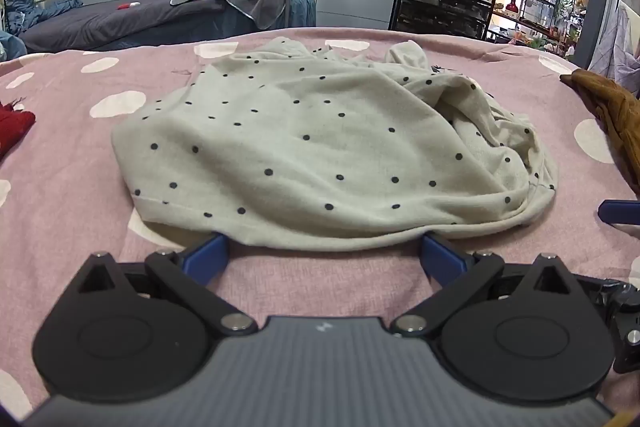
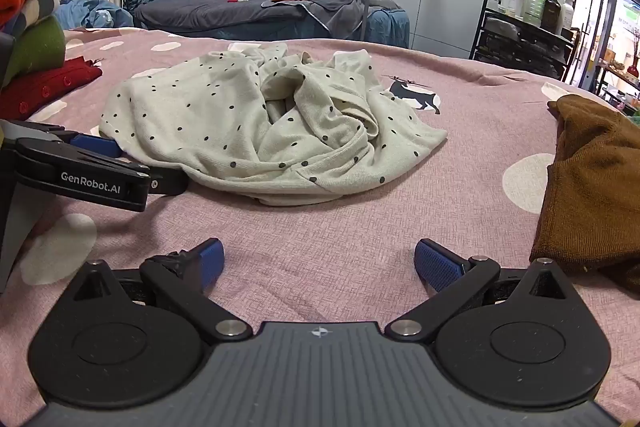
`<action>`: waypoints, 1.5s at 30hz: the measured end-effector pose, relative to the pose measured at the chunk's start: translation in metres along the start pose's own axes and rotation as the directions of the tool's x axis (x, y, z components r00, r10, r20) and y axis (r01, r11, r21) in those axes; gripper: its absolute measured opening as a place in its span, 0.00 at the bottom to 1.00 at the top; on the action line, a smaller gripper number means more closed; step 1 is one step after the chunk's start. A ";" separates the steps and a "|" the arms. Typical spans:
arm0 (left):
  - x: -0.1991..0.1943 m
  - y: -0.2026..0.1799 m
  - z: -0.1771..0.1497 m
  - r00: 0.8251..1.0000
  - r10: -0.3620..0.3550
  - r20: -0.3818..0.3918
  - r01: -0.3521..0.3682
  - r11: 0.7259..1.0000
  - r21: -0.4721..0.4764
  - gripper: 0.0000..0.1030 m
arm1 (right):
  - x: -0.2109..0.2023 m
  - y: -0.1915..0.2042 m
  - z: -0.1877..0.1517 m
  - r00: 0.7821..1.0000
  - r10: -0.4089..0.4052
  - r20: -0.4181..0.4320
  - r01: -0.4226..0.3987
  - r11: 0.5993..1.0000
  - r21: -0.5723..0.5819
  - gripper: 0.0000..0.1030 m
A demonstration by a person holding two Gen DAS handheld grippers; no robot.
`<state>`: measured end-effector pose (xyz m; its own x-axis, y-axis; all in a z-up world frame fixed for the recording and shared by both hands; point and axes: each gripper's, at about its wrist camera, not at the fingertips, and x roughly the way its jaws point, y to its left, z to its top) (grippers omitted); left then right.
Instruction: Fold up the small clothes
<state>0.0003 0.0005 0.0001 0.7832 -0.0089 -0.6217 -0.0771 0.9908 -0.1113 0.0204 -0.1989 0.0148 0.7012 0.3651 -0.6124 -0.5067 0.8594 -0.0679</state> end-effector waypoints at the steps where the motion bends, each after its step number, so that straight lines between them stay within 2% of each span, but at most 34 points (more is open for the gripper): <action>1: 0.000 0.000 0.000 1.000 0.006 0.007 -0.006 1.000 0.009 1.00 | 0.000 0.000 0.000 1.000 -0.003 0.001 0.003 1.000 -0.003 1.00; 45: 0.000 -0.001 -0.001 1.000 0.008 0.008 -0.008 1.000 0.012 1.00 | 0.000 0.001 0.001 1.000 -0.003 -0.016 0.003 1.000 -0.004 1.00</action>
<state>-0.0002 -0.0006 -0.0001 0.7875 0.0004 -0.6163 -0.0763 0.9924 -0.0969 0.0207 -0.1976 0.0154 0.6947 0.3569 -0.6245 -0.5067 0.8591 -0.0727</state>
